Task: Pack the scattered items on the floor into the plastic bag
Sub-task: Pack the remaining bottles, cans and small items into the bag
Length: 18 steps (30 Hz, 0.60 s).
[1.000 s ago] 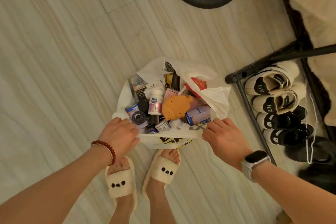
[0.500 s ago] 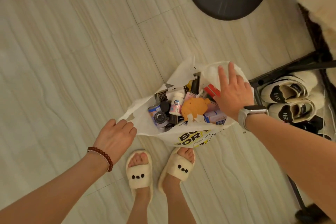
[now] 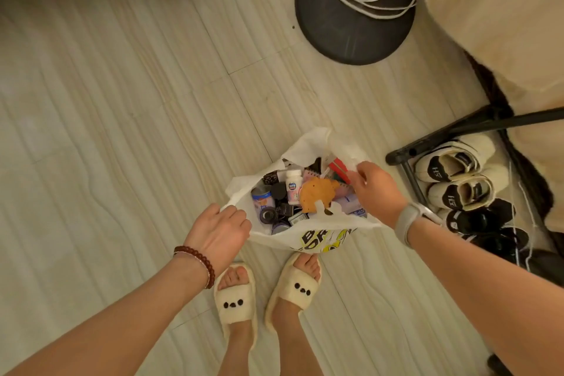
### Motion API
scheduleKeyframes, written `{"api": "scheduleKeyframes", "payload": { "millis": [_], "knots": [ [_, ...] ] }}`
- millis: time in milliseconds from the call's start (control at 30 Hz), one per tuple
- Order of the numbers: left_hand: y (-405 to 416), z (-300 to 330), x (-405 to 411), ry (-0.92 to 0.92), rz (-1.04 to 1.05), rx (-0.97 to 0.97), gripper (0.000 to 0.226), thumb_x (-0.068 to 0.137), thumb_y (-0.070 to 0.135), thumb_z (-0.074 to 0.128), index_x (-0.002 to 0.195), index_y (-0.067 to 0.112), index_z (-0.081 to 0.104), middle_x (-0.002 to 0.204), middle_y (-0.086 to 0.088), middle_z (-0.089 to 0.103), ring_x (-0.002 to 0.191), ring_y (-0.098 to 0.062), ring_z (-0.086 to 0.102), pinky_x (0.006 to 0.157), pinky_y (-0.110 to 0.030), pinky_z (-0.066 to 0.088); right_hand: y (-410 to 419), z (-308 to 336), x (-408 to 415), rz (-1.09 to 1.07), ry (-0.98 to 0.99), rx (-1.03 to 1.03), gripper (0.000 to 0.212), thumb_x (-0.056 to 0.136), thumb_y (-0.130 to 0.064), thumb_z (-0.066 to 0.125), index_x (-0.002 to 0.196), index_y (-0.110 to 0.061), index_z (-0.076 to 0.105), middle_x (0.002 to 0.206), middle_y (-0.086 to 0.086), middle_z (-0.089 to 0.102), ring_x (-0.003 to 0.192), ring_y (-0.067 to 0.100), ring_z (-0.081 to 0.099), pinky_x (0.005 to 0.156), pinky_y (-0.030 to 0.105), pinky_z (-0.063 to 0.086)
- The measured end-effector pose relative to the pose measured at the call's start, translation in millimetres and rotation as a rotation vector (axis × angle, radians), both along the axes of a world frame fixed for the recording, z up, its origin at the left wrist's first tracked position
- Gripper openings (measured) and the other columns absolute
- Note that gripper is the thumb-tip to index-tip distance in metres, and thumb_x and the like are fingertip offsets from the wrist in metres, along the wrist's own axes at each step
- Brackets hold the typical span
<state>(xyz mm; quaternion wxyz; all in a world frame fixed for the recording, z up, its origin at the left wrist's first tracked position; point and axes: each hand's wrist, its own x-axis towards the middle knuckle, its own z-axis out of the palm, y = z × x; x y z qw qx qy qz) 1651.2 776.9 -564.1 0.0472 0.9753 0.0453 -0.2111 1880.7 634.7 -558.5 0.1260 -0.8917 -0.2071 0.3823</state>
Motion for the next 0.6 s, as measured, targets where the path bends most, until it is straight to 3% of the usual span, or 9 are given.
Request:
{"api": "scheduleKeyframes", "payload": {
  "millis": [133, 233, 333, 400, 467, 533, 600],
  "knots": [
    [6, 45, 29, -0.089, 0.064, -0.038, 0.035, 0.038, 0.011, 0.089, 0.049, 0.017, 0.057, 0.048, 0.002, 0.052, 0.045, -0.018, 0.054, 0.056, -0.028, 0.017, 3, 52, 20, -0.398, -0.117, 0.190, 0.024, 0.092, -0.018, 0.042, 0.072, -0.005, 0.042, 0.061, 0.006, 0.038, 0.055, 0.019, 0.034, 0.048, 0.029, 0.025],
    [-1, 75, 30, -0.134, 0.148, -0.071, 0.034, 0.039, 0.007, 0.085, 0.050, 0.018, 0.054, 0.049, 0.003, 0.050, 0.047, -0.018, 0.053, 0.056, -0.028, 0.018, -2, 89, 23, -0.518, -0.169, 0.292, 0.018, 0.086, -0.014, 0.044, 0.070, -0.008, 0.041, 0.061, 0.005, 0.033, 0.056, 0.016, 0.030, 0.051, 0.029, 0.024],
    [-8, 96, 14, -0.179, 0.240, -0.079, 0.016, 0.061, 0.013, 0.065, 0.051, 0.018, 0.053, 0.051, 0.003, 0.050, 0.048, -0.019, 0.054, 0.056, -0.028, 0.020, -35, 110, -4, -0.602, -0.150, 0.288, 0.018, 0.085, -0.009, 0.045, 0.068, -0.008, 0.041, 0.062, 0.008, 0.031, 0.057, 0.017, 0.028, 0.053, 0.029, 0.023],
    [-10, 100, 5, -0.195, 0.300, -0.070, 0.025, 0.075, 0.018, 0.045, 0.052, 0.017, 0.054, 0.052, 0.001, 0.052, 0.049, -0.020, 0.055, 0.057, -0.028, 0.021, -60, 112, -28, -0.596, -0.116, 0.223, 0.023, 0.086, -0.007, 0.046, 0.063, -0.008, 0.039, 0.059, 0.006, 0.032, 0.055, 0.017, 0.029, 0.052, 0.029, 0.023],
    [-10, 95, 4, -0.180, 0.324, -0.037, 0.029, 0.076, 0.019, 0.040, 0.051, 0.016, 0.055, 0.052, -0.001, 0.053, 0.050, -0.021, 0.056, 0.057, -0.028, 0.025, -75, 105, -47, -0.520, -0.075, 0.128, 0.031, 0.087, -0.007, 0.046, 0.058, -0.012, 0.035, 0.056, 0.002, 0.033, 0.053, 0.018, 0.032, 0.050, 0.030, 0.023],
    [-10, 84, 11, -0.142, 0.314, -0.029, 0.019, 0.071, 0.015, 0.054, 0.051, 0.014, 0.055, 0.051, -0.002, 0.054, 0.051, -0.022, 0.057, 0.053, -0.030, 0.038, -79, 89, -59, -0.366, -0.049, 0.051, 0.030, 0.089, -0.010, 0.045, 0.060, -0.012, 0.039, 0.059, 0.002, 0.039, 0.058, 0.022, 0.039, 0.050, 0.031, 0.025],
    [-16, 67, 23, -0.069, 0.295, -0.034, 0.021, 0.052, 0.005, 0.077, 0.052, 0.013, 0.057, 0.052, -0.003, 0.055, 0.051, -0.022, 0.059, 0.048, -0.025, 0.043, -71, 74, -67, -0.230, -0.041, -0.012, 0.021, 0.092, -0.015, 0.043, 0.073, -0.007, 0.050, 0.071, 0.006, 0.048, 0.069, 0.027, 0.048, 0.055, 0.031, 0.029]
  ]
}}
